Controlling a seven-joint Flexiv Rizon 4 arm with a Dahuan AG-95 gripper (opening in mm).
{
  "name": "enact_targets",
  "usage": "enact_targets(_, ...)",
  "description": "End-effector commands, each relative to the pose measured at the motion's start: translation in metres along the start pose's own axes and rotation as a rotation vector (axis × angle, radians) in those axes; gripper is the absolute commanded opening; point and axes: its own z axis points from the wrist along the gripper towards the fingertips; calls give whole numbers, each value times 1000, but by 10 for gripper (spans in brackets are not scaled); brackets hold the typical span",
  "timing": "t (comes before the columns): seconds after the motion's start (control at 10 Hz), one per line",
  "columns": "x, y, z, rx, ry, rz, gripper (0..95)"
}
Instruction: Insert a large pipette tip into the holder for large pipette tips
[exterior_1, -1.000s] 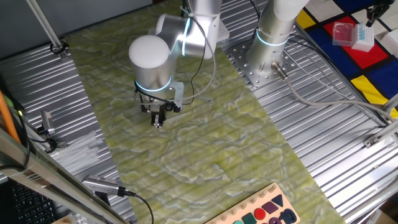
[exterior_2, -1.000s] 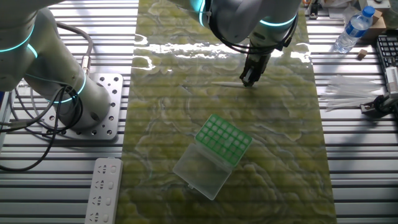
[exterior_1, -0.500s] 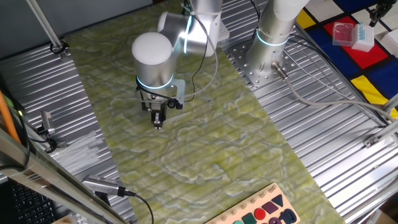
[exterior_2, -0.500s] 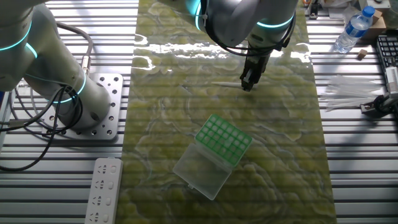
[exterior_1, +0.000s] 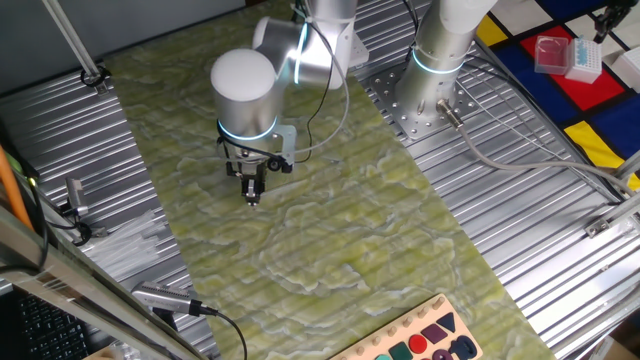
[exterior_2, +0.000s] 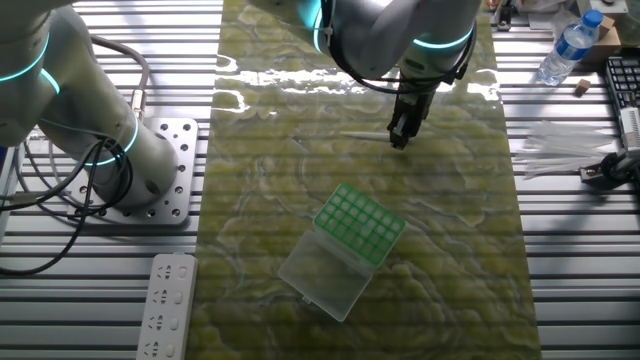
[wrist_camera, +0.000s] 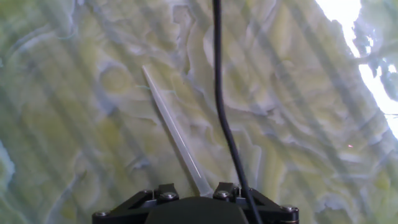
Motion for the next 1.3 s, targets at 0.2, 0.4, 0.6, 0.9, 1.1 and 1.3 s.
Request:
enact_targets(0.2, 1, -1, 2, 3, 0, -6, 190)
enact_targets(0.4, 3, -1, 2, 7, -1, -9, 190)
enact_targets(0.6, 3, -1, 4, 11, -1, -13, 190)
enact_targets(0.9, 4, 1, 4, 20, 0, -25, 190)
enact_targets(1.1, 5, 2, 4, 22, 1, -29, 190)
enact_targets(1.3, 5, 3, 4, 26, 1, -32, 190)
